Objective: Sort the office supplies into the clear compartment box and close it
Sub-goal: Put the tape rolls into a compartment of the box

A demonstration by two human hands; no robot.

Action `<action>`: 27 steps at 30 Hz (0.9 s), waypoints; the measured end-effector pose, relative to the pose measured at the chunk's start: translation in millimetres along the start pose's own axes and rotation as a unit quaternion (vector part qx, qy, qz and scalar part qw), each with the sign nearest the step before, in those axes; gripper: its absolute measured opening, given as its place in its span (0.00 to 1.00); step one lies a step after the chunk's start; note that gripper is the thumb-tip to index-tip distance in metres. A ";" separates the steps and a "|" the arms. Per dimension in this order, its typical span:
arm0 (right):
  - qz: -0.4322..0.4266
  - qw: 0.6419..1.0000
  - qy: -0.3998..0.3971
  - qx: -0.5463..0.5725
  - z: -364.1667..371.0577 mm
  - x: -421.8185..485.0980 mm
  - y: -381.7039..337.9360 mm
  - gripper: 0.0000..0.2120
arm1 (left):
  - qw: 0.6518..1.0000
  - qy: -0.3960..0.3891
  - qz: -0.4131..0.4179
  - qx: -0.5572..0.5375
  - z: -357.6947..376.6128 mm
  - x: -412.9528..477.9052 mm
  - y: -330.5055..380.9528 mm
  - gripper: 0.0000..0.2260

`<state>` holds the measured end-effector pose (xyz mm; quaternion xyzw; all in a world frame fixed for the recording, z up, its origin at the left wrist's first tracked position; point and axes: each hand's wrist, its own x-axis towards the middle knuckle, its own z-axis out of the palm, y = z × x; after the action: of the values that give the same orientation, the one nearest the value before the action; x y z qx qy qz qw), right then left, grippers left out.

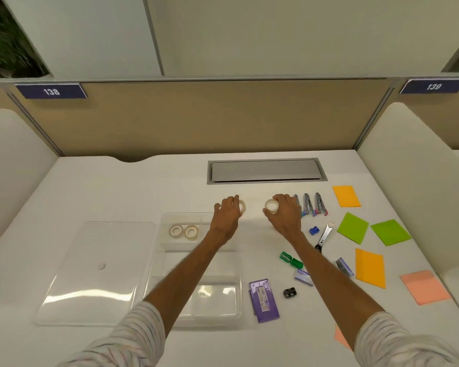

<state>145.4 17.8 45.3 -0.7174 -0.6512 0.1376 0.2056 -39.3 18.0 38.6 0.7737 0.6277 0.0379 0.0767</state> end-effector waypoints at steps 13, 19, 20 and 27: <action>-0.035 0.997 -0.048 0.041 15.4 -33.3 -73.3 0.24 | 1.000 -0.009 -0.017 0.014 -27.3 -51.8 -65.3 0.25; -0.051 0.995 -0.059 0.059 30.6 -45.2 -104.9 0.24 | 0.999 -0.025 -0.029 -0.003 -31.4 -71.6 -102.8 0.25; -0.055 0.995 -0.060 0.061 33.2 -47.2 -109.3 0.23 | 0.999 -0.027 -0.031 -0.003 -31.8 -74.2 -108.0 0.26; -0.060 0.994 -0.078 0.048 53.1 -57.2 -126.9 0.19 | 0.998 -0.043 -0.035 -0.011 -29.5 -84.6 -130.9 0.22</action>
<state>2.9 -24.3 54.8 -0.6538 -0.6995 0.2113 0.1965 -188.0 -36.4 49.1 0.7514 0.6500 0.0091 0.1132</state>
